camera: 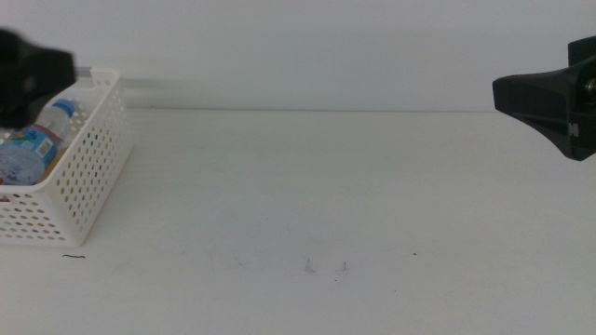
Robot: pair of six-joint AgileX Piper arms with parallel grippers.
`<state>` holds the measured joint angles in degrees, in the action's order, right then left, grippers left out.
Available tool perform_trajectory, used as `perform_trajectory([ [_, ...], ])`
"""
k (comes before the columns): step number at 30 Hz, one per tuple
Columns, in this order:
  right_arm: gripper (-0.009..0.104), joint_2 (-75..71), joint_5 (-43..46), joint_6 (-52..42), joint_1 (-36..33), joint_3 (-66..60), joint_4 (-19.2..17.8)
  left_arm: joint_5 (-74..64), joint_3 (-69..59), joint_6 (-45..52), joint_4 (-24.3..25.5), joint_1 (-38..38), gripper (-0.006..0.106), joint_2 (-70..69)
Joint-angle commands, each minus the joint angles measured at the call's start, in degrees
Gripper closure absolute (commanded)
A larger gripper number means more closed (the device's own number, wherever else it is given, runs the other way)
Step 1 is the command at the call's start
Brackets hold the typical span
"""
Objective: Use arms to grab the bottles and put them into the dustbin to the left of the table.
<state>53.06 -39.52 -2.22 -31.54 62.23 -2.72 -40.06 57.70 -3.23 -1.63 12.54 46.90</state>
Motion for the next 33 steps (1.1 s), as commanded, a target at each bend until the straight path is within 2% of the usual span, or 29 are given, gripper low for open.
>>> perform_trajectory([
  [1,0.007,-0.2,0.5,-0.1,0.3,0.1,-0.2,1.9,-3.0,-2.2,1.2,0.6,0.007,-3.0],
  [6,0.007,-0.2,0.5,-0.1,0.3,0.1,-0.2,1.4,-3.9,-1.6,-0.2,0.6,0.007,-5.2],
  [12,0.007,-0.2,0.5,-0.1,0.3,0.1,-0.2,3.3,-3.9,-1.6,2.3,0.6,0.007,-5.6],
  [24,0.007,-0.2,0.5,-0.1,0.3,0.1,-0.2,5.0,-3.9,-1.1,2.3,0.6,0.007,-5.6],
  [25,0.007,-0.2,0.5,-0.1,0.3,0.1,0.0,5.0,-3.9,-1.1,2.3,0.6,0.007,-5.6],
  [26,0.007,-0.9,0.4,-0.1,0.3,-0.5,1.7,5.0,-3.9,-1.1,2.3,0.6,0.007,-5.6],
  [30,0.007,-3.1,6.0,-0.1,0.5,-5.7,3.4,4.4,-3.9,-1.1,2.3,0.6,0.007,-5.6],
  [33,0.007,-5.4,13.1,-0.1,3.2,-13.3,4.7,5.5,-5.0,-1.1,1.0,0.6,0.007,-6.0],
])
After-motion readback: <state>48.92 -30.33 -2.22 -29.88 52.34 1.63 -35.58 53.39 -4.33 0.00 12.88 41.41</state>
